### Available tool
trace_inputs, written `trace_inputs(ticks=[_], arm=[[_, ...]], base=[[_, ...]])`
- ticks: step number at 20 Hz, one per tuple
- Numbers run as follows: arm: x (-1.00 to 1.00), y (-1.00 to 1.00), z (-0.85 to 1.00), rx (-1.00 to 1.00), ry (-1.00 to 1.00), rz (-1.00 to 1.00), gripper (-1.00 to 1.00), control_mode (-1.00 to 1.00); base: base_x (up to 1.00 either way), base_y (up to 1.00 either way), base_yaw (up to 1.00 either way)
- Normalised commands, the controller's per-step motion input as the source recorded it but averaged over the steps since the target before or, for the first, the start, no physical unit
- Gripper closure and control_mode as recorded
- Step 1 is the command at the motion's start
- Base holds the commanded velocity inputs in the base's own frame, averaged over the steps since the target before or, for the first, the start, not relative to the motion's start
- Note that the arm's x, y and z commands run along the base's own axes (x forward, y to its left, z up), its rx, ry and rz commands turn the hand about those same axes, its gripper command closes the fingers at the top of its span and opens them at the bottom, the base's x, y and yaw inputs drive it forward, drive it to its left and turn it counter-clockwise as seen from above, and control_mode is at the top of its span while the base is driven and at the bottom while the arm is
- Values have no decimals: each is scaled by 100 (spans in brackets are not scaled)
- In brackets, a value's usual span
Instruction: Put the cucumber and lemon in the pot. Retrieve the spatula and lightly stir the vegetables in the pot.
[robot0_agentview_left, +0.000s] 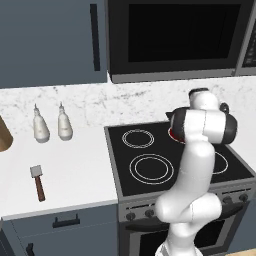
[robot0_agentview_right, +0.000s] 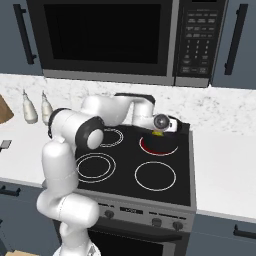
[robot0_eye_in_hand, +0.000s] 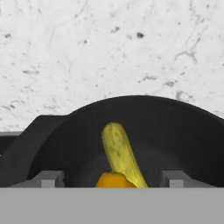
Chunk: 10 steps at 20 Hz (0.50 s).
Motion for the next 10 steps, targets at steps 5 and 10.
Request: trace_inputs(ticks=[5,10], arm=[[-2,0,34,0,0,0,-100,-100],[-88,-4,67,0,-11,0,-100,-100]], base=[[0,0,0],[0,0,0]])
